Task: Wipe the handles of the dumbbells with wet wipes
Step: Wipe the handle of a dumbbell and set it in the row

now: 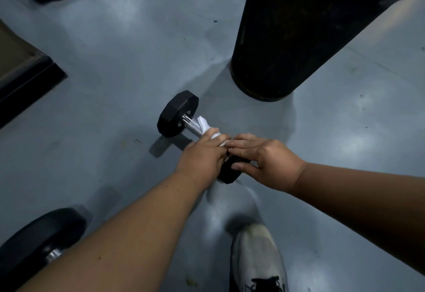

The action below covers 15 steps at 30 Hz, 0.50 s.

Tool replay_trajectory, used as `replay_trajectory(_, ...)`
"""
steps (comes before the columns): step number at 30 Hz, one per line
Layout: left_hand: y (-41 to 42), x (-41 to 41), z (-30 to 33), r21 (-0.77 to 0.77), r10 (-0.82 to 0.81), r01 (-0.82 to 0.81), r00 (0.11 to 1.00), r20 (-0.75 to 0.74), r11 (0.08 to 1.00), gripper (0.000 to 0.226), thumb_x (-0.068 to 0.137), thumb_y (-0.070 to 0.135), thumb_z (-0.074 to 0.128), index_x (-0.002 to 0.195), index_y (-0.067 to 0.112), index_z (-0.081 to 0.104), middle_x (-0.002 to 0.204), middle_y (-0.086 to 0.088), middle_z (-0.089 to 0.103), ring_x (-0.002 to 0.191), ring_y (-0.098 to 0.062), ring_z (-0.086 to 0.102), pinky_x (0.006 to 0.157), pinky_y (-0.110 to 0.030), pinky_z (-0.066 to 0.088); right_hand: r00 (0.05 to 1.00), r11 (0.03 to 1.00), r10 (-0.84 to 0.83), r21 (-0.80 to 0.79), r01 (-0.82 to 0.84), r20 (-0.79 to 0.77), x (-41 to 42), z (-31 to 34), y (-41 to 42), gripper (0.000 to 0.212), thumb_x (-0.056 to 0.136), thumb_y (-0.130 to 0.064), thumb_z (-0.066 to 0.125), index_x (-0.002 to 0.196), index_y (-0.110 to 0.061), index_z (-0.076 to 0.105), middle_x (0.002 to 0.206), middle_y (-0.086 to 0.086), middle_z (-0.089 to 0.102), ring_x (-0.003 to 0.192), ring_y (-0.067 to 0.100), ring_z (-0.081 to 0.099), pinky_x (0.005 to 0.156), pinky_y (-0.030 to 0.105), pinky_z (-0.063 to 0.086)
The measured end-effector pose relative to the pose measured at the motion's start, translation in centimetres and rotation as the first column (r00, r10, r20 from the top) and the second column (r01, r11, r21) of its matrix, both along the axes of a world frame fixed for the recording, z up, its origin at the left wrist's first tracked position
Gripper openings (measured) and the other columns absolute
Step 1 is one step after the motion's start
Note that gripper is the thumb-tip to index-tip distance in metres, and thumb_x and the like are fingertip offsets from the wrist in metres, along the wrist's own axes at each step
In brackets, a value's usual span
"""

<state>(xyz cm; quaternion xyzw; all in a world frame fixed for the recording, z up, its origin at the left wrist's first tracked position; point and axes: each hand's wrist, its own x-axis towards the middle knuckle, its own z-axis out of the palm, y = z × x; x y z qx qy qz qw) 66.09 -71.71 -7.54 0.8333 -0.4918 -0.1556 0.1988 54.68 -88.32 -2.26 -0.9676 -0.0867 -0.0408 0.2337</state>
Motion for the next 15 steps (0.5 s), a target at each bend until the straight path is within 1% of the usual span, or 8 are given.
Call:
replay_trajectory(2, 0.4, 0.7, 0.2, 0.025, -0.032, 0.030, 0.997, 0.076, 0.999, 0.044, 0.099, 0.035, 0.034, 0.136, 0.032, 0.057, 0.143, 0.018, 0.048, 0.141, -0.010, 0.030, 0.088, -0.045, 0.050, 1.000, 0.999, -0.029, 0.029, 0.029, 0.008, -0.2, -0.5, 0.3, 0.035, 0.091, -0.032, 0.069, 0.117, -0.008, 0.075, 0.128, 0.002, 0.069, 0.120, 0.022, 0.062, 0.102, 0.037, 0.050)
replay_trajectory(3, 0.7, 1.3, 0.2, -0.006, 0.003, -0.002, 0.997, 0.083, 1.000, 0.047, 0.098, 0.038, 0.030, 0.133, 0.031, 0.060, 0.140, 0.017, 0.052, 0.139, -0.011, 0.037, 0.084, -0.045, 0.052, 0.999, 0.999, -0.043, 0.031, 0.042, 0.010, -0.3, -0.7, 0.4, 0.037, 0.092, -0.035, 0.067, 0.118, -0.009, 0.074, 0.128, 0.001, 0.069, 0.120, 0.022, 0.062, 0.102, 0.037, 0.050)
replay_trajectory(5, 1.2, 2.2, -0.4, -0.027, 0.122, -0.120, 0.989, 0.084, 0.992, 0.039, 0.100, 0.036, 0.038, 0.129, 0.031, 0.065, 0.141, 0.016, 0.054, 0.141, -0.011, 0.038, 0.085, -0.045, 0.053, 0.998, 0.997, -0.062, 0.036, 0.062, 0.007, -0.5, -1.2, 0.7, 0.040, 0.096, -0.039, 0.061, 0.122, -0.010, 0.072, 0.129, 0.000, 0.069, 0.122, 0.021, 0.060, 0.104, 0.037, 0.049)
replay_trajectory(7, 0.9, 2.3, -0.7, -0.005, 0.239, -0.239, 0.970, 0.046, 0.971, 0.031, 0.102, 0.029, 0.050, 0.130, 0.029, 0.065, 0.147, 0.015, 0.050, 0.146, -0.012, 0.030, 0.093, -0.044, 0.051, 0.998, 0.996, -0.062, 0.060, 0.060, 0.031, -0.7, -1.4, 0.9, 0.040, 0.098, -0.037, 0.061, 0.124, -0.009, 0.071, 0.129, 0.001, 0.068, 0.123, 0.022, 0.059, 0.105, 0.037, 0.047)
replay_trajectory(8, 0.3, 1.9, -0.7, 0.024, 0.263, -0.264, 0.964, 0.031, 0.964, 0.032, 0.102, 0.026, 0.051, 0.132, 0.028, 0.063, 0.150, 0.014, 0.046, 0.149, -0.014, 0.023, 0.098, -0.043, 0.049, 0.997, 0.996, -0.056, 0.071, 0.052, 0.051, -0.7, -1.5, 0.9, 0.039, 0.098, -0.035, 0.062, 0.123, -0.008, 0.071, 0.129, 0.002, 0.068, 0.123, 0.022, 0.058, 0.106, 0.038, 0.046)
replay_trajectory(11, -1.7, -0.6, -1.0, 0.185, 0.146, -0.152, 0.988, 0.043, 0.971, 0.044, 0.102, 0.025, 0.045, 0.146, 0.029, 0.046, 0.158, 0.010, 0.032, 0.154, -0.020, 0.003, 0.113, -0.041, 0.038, 0.993, 0.994, -0.036, 0.107, 0.024, 0.114, -0.6, -1.8, 0.6, 0.036, 0.097, -0.031, 0.065, 0.121, -0.005, 0.072, 0.129, 0.005, 0.068, 0.124, 0.024, 0.059, 0.108, 0.041, 0.045)
replay_trajectory(13, -1.7, -1.4, -1.2, 0.200, 0.081, -0.079, 0.997, -0.003, 0.977, 0.050, 0.102, 0.025, 0.044, 0.152, 0.027, 0.039, 0.160, 0.010, 0.028, 0.155, -0.019, -0.003, 0.119, -0.040, 0.030, 0.988, 0.993, -0.041, 0.118, 0.024, 0.150, -0.7, -2.3, 0.5, 0.035, 0.098, -0.030, 0.066, 0.121, -0.005, 0.072, 0.131, 0.006, 0.067, 0.126, 0.025, 0.059, 0.110, 0.042, 0.043)
replay_trajectory(15, -1.0, -1.0, -0.7, 0.160, 0.105, -0.093, 0.992, -0.067, 0.983, 0.049, 0.103, 0.023, 0.043, 0.152, 0.028, 0.041, 0.161, 0.014, 0.027, 0.154, -0.014, -0.003, 0.118, -0.039, 0.030, 0.982, 0.994, -0.058, 0.102, 0.039, 0.181, -0.9, -2.8, 0.7, 0.036, 0.099, -0.032, 0.064, 0.122, -0.005, 0.071, 0.135, 0.005, 0.065, 0.129, 0.025, 0.057, 0.115, 0.039, 0.039)
